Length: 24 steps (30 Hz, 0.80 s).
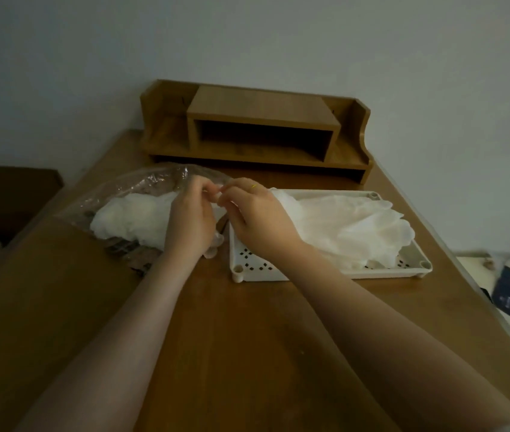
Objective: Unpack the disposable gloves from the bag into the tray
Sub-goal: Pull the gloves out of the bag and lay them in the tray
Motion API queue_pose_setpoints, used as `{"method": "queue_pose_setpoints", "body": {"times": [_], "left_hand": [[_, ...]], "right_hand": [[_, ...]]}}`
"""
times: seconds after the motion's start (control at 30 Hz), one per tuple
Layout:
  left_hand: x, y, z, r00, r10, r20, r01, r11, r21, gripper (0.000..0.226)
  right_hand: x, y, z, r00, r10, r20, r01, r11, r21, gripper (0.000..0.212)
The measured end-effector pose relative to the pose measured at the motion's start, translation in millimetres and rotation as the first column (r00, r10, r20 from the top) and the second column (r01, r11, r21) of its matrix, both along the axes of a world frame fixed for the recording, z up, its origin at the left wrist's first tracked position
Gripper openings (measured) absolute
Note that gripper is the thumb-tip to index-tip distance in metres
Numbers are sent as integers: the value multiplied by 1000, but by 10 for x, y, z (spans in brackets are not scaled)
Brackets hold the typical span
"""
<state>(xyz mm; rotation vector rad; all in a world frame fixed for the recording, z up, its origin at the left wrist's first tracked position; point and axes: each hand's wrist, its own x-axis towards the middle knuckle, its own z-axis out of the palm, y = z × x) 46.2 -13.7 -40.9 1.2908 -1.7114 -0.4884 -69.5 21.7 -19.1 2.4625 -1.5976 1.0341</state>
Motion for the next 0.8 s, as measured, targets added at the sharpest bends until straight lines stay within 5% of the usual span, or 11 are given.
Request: {"method": "queue_pose_setpoints", "body": {"times": [0.13,0.3,0.4,0.57,0.8], "left_hand": [[83,-114,-23,995,-29,-95,22,997,-76,23],[123,-173,-33,984,-108,-142,97,992,-82,29],[140,-174,-17,981,-148,-129,144,989,-42,29],[158,-175,-79,988,-154,-23,154,988,3,27],[156,-148,-62,991,-133,-4,133,991,14,30]], "right_hand": [[97,-263,-84,953,-103,-286,194,931,309,26],[129,-544,-224,922,-181,-342,327,836,441,46],[179,-626,-264,905,-244,-348,388,810,441,49],[231,-631,-324,880,-270,-390,426,812,400,23],[237,-707,-263,843,-313,-439,496,768,406,23]]}}
